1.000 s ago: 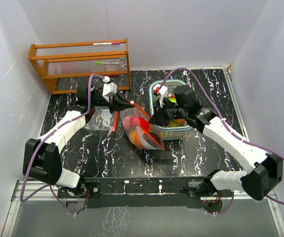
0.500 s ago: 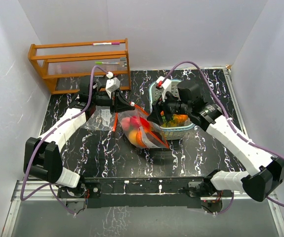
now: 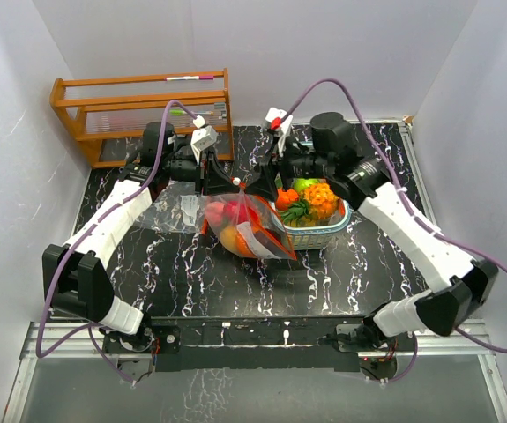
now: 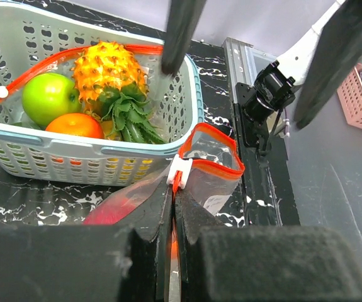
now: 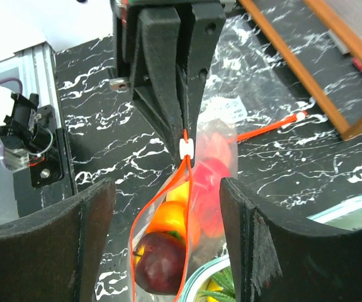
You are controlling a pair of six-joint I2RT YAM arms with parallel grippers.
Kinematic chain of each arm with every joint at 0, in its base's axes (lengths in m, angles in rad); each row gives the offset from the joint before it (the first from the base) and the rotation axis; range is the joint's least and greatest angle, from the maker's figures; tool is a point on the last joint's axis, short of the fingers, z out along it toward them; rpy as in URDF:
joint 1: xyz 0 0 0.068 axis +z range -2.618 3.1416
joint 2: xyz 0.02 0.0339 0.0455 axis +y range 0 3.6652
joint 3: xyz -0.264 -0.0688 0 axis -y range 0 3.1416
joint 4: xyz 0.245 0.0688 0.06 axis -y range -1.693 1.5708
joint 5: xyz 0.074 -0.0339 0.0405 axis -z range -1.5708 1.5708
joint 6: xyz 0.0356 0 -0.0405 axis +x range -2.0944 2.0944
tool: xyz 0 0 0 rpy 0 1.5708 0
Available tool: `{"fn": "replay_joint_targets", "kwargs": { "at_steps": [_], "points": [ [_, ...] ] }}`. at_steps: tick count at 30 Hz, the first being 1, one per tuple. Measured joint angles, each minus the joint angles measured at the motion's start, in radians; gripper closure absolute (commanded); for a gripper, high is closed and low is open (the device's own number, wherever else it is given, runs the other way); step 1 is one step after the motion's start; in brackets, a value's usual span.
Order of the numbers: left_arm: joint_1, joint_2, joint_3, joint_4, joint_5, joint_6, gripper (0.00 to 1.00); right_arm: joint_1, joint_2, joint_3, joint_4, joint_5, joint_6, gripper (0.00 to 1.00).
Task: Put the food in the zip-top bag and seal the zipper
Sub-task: Zip the zipper food storage bag at the center of the board.
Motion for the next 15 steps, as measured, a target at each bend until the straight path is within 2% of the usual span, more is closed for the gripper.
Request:
{"fn": "replay_joint_targets", "kwargs": {
  "at_steps": [6,9,15],
  "points": [
    [0.0,0.0,0.0,-0.007,0.002,-0.003,1.0,0.0,0.1,0.003,0.011,-0.065,0.008,0.36],
    [0.0,0.0,0.0,-0.006,0.003,-0.007,1.0,0.0,0.115,0.003,0.019,-0.088,0.019,0.37],
    [0.0,0.0,-0.001,-0.005,0.003,-0.014,1.0,0.0,0.115,0.003,0.061,-0.122,0.046,0.46]
  ]
}}
